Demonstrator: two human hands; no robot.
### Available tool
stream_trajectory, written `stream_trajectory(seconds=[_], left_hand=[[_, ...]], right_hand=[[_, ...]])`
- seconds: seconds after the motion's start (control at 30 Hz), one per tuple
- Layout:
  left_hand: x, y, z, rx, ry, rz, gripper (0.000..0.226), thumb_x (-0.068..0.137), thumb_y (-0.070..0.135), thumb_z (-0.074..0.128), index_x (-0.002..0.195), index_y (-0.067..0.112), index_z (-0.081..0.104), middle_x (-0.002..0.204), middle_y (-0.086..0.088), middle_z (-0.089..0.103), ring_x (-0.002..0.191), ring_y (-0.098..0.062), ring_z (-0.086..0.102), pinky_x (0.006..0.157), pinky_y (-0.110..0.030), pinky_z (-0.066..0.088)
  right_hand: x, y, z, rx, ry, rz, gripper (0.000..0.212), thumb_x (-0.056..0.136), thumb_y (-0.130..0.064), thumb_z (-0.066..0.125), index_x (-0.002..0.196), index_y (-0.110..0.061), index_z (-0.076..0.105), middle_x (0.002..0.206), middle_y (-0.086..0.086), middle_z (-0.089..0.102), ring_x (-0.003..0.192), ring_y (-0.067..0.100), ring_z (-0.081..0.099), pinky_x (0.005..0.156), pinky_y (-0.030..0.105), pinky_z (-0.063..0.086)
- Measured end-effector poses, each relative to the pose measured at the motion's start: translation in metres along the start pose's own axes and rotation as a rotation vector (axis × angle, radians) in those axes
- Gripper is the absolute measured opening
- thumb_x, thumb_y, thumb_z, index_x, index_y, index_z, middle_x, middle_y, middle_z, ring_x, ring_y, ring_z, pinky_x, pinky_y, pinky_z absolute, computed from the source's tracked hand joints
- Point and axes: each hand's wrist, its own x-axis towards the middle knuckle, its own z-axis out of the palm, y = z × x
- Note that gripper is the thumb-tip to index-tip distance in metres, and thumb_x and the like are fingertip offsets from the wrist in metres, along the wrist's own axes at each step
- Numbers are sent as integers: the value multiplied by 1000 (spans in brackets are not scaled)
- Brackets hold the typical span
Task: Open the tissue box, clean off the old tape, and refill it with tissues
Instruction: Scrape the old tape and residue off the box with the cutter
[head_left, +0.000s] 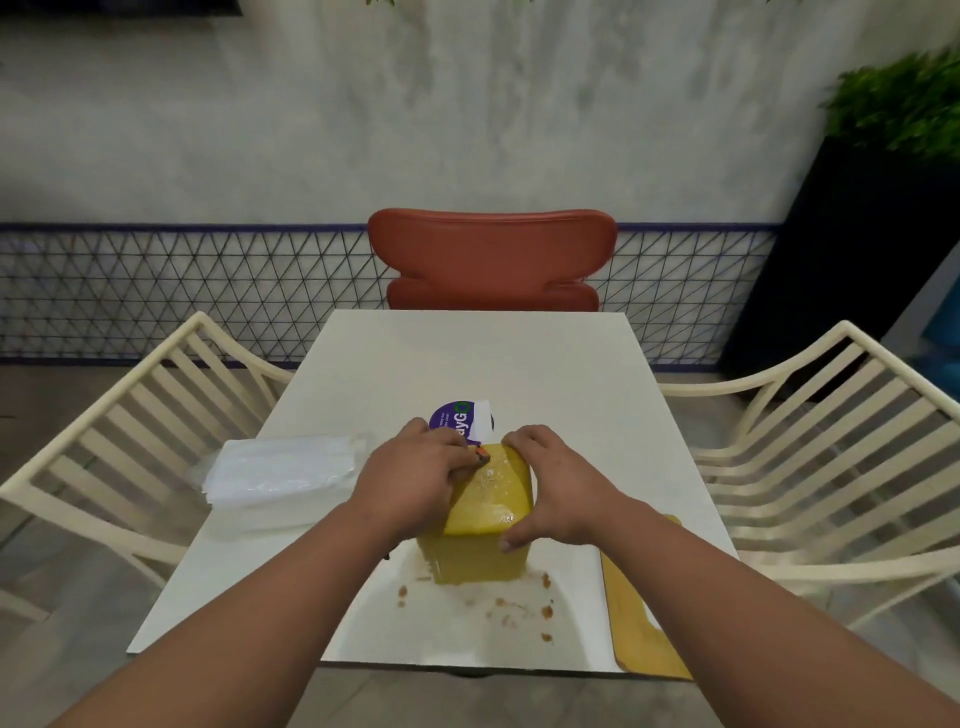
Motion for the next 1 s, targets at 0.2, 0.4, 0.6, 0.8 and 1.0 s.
stream_trajectory(seconds=[0.2, 0.4, 0.6, 0.8, 1.0], left_hand=[[2, -11, -3, 13, 7, -3, 30, 99, 36, 42, 121, 43, 62, 123, 22, 57, 100, -14, 41, 79, -30, 45], [21, 20, 4, 50, -58, 167, 33, 100, 34, 40, 126, 43, 57, 129, 21, 54, 104, -19, 41, 79, -34, 45], [20, -4, -1, 88, -47, 113, 32, 100, 36, 40, 126, 45, 56, 129, 22, 54, 105, -15, 40, 76, -27, 41], [26, 16, 10, 24, -6, 244, 32, 97, 29, 44, 121, 41, 62, 123, 20, 59, 99, -20, 43, 75, -33, 45], [22, -6, 5, 26, 34, 152, 32, 98, 31, 45, 125, 42, 59, 120, 16, 57, 105, -18, 42, 72, -24, 31]], right_hand=[[1, 0, -1, -7, 3, -3, 125, 49, -46, 93, 151, -26, 24, 148, -10, 28, 133, 14, 36, 107, 32, 38], [3, 1, 1, 7, 18, -20, 116, 48, -44, 94, 145, -24, 33, 135, -11, 37, 123, 11, 43, 100, 27, 41], [4, 2, 2, 18, 8, -15, 122, 48, -45, 93, 149, -26, 28, 143, -12, 32, 128, 11, 39, 102, 30, 42], [2, 2, 2, 49, 8, -17, 118, 50, -40, 94, 148, -24, 29, 136, -12, 35, 124, 10, 41, 101, 29, 42], [3, 2, 3, 36, 3, -19, 121, 49, -43, 93, 149, -28, 27, 142, -14, 30, 127, 10, 40, 101, 30, 42]])
